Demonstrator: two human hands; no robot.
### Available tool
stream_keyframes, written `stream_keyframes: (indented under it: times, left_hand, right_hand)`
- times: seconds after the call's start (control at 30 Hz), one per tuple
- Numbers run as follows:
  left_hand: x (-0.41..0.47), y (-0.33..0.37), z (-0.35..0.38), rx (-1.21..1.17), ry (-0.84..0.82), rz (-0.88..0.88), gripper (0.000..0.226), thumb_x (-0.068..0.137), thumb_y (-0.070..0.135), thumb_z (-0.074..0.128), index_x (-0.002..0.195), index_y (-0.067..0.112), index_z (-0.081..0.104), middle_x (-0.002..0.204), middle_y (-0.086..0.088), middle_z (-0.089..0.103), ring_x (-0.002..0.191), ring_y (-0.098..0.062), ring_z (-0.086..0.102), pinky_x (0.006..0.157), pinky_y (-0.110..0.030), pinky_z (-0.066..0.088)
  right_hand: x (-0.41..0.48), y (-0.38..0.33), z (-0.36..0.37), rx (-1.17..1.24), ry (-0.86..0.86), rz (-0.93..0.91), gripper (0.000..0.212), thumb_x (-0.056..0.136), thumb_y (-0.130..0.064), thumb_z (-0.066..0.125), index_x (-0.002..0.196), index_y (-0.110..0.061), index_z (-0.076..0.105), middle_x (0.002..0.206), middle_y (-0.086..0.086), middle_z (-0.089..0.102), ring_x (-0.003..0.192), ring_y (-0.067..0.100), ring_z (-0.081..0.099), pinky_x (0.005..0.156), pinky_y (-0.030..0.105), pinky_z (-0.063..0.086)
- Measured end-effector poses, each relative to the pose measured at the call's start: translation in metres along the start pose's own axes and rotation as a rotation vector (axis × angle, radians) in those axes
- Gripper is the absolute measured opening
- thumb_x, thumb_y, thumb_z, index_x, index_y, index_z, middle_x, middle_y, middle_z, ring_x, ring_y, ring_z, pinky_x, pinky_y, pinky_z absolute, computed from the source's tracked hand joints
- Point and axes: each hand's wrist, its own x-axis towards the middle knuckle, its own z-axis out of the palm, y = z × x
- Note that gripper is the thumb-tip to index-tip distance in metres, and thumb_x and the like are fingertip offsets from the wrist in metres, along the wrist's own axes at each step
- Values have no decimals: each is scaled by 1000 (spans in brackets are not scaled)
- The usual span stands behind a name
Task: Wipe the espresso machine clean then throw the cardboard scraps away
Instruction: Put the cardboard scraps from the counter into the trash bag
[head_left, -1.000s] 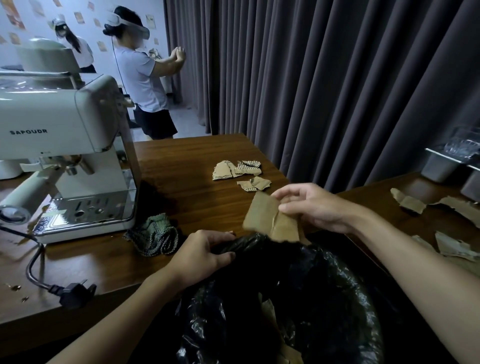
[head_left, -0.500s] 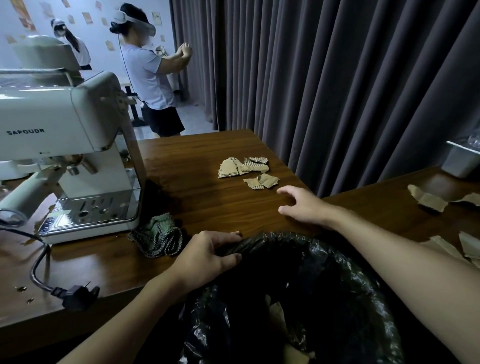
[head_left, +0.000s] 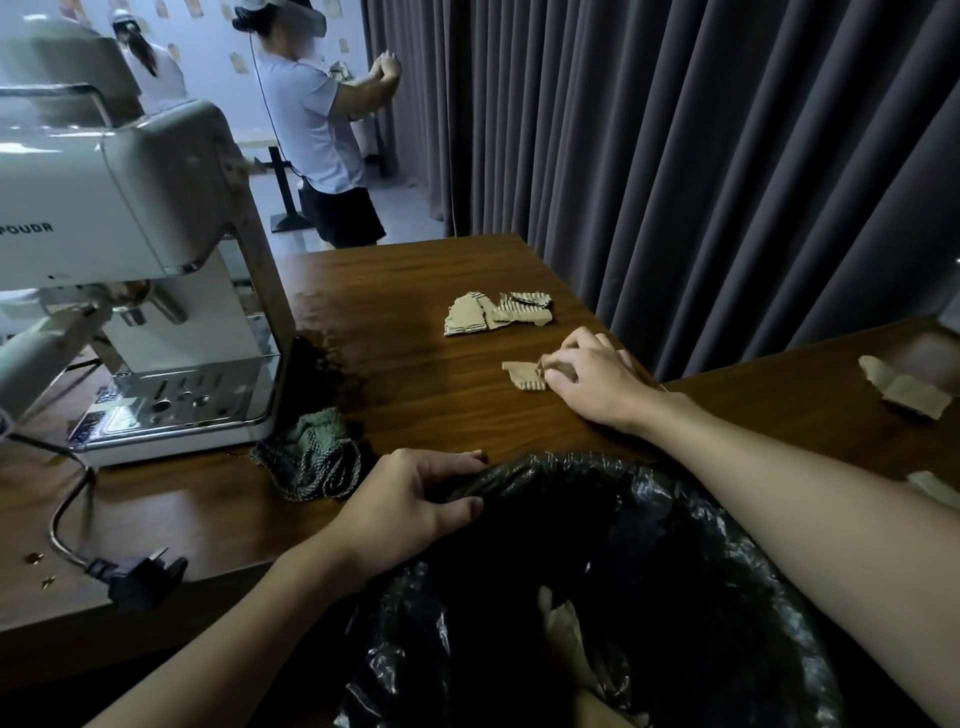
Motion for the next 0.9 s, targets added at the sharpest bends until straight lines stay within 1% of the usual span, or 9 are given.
stream_keyframes:
  times: [0.17,0.27,0.37,0.47,0.53,0.7,0.77,0.83,0.9]
  left_hand:
    - [-2,4,-1,-18,-7,-4,35,84,13,78,106,40,75,127,17,67,120,8,57,110,-29,44]
    - [-2,7,0,-32,-8,-9,37,85,12,78,103,44,74,127,18,66,119,9,57,109,-27,45]
    - [-3,8,-1,-60,-17,-13,44,85,13,78,96,55,74,126,22,66,118,10,57,106,-24,47]
    - [-3,7,-1,-38,-13,5,49,84,13,78,92,61,71,123,25,66,118,12,56,105,-21,45]
    - [-2,5,0,-33,-10,6,48,84,14,79,92,61,71,123,25,67,119,11,56,105,-21,45]
    - [-1,3,0,-50,-15,5,47,83,14,79,95,59,72,123,27,66,120,9,57,107,-25,45]
    - [-1,2,1,-61,-25,-3,46,83,14,79,94,58,73,122,28,66,120,8,57,108,-25,45]
    - [0,2,1,-68,-22,-14,43,83,14,80,95,55,74,124,27,66,121,7,57,109,-28,44]
    - [0,1,2,-73,-8,-17,40,82,15,81,97,52,74,125,26,66,121,5,58,111,-31,44]
  right_hand:
    - [-8,4,-5,-1,-12,-3,17,97,-39,52,92,-29,65,114,-5,47,116,17,42,105,43,30]
    - [-13,9,-6,-12,-29,10,11,95,-36,57,87,-30,61,119,-4,50,118,18,43,106,42,33]
    - [-16,12,-9,-12,-69,48,10,88,-37,64,89,-31,55,114,-5,52,116,19,43,105,45,31]
    - [-16,13,-13,6,-93,124,37,81,-40,68,110,-31,48,115,-5,48,114,18,40,103,43,32]
    - [-17,15,-17,118,-126,188,44,77,-32,72,116,-29,51,120,-3,49,113,17,45,102,42,40]
    - [-32,15,-35,515,-119,215,19,83,-7,72,96,-17,62,100,6,63,90,17,62,74,26,53]
    - [-41,10,-50,721,-156,184,19,84,-3,71,98,-12,62,97,10,66,90,19,64,75,29,54]
    - [-50,4,-69,920,-317,136,23,84,-4,71,106,-7,63,101,13,67,93,23,66,79,34,55]
    - [-58,-3,-83,931,-562,78,27,88,-7,67,114,-3,63,106,14,69,98,26,67,81,35,55]
